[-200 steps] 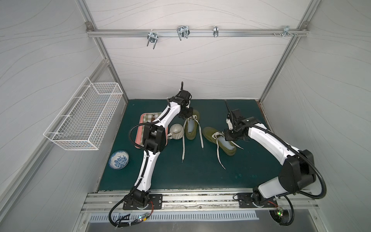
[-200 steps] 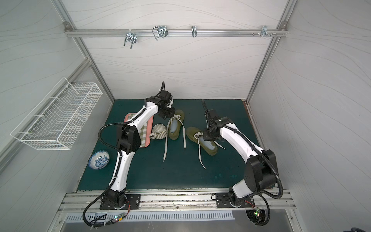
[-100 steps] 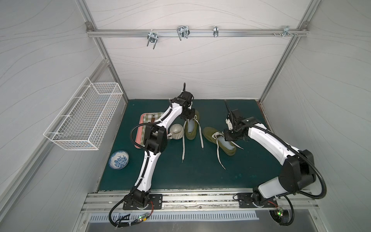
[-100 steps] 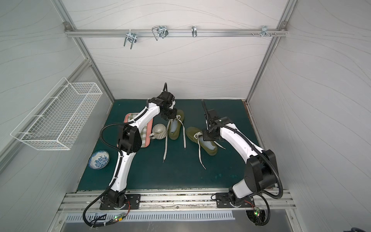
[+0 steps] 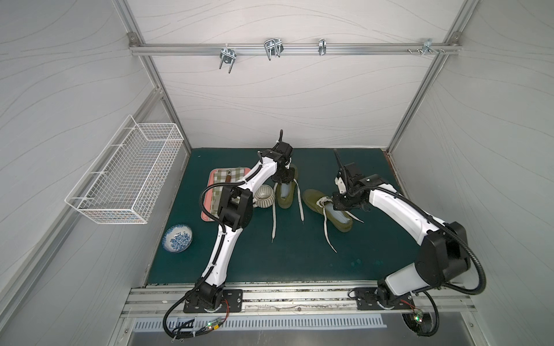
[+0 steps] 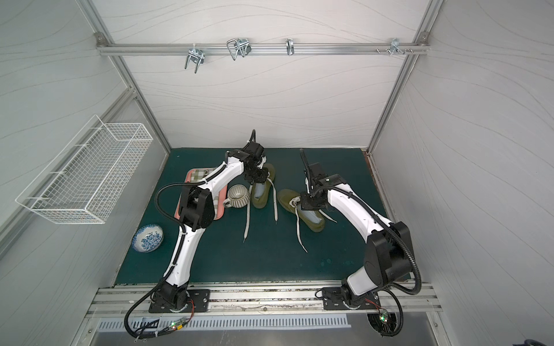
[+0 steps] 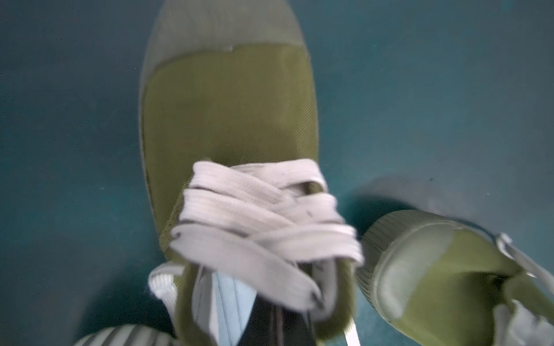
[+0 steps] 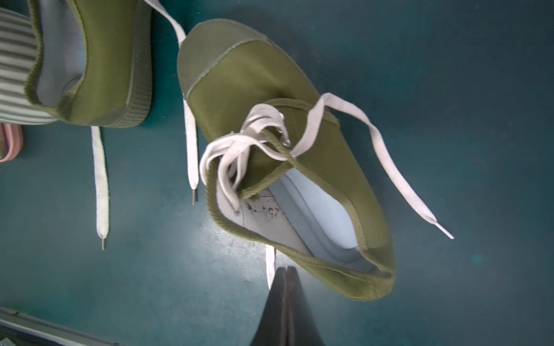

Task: Insert the insole into the shoe
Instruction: Adjust the shoe at the center of the board.

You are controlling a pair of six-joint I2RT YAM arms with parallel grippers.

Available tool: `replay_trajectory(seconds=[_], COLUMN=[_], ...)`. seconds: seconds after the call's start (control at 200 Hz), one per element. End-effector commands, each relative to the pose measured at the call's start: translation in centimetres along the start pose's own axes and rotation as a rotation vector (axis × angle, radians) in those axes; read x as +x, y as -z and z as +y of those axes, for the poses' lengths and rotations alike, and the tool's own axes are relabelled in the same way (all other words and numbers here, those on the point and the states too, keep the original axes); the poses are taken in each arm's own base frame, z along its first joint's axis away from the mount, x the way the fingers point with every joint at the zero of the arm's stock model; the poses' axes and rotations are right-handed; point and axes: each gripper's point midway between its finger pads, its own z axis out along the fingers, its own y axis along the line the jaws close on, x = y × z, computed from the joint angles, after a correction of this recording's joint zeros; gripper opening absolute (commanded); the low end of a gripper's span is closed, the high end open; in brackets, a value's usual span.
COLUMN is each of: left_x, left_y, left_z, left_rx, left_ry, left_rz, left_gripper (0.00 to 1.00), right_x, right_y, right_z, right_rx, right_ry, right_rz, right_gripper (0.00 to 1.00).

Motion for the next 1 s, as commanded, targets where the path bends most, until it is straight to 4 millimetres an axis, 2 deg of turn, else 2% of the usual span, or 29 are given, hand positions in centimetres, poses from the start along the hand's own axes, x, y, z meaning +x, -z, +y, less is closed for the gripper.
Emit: replay_trajectory(seconds=[0.0, 0.11, 0.25, 0.41, 0.595, 0.995], left_x=[0.6, 0.6, 0.2, -1.1, -2.3, -3.8], left_y=[-1.7, -1.3, 0.7, 2.7, 3.5, 3.7], left_z=[0.4, 0.4, -0.3, -0.5, 0.1, -0.9], left_rx=[-0.018, -0.019, -0.004, -0.022, -0.069, -0.028], left_ry=[-0.02, -0.03, -0.038, -0.038, -0.023, -0.021], left_rz=[0.026, 0.025, -0.004, -0.079, -0.131, -0.191], left_gripper=[0.0, 0.0, 0.0, 0.0, 0.0, 0.0], right_x=[0.1, -0.1, -0.6, -0.9, -0.7, -0.5], right_y=[-0.7, -1.3, -1.8, -1.8, -1.5, -1.4], right_z=[1.1, 1.3, 1.4, 1.6, 1.6, 1.5], right_rx=[-0.032, -0.042, -0.038, -0.045, -0.042, -0.041], right_ry=[-0.015, -0.02, -0.026, -0.026, -0.02, -0.019], right_rz=[0.013, 0.014, 0.003, 0.007, 0.005, 0.01], right_gripper=[0.03, 0.01, 0.0, 0.0, 0.0, 0.0])
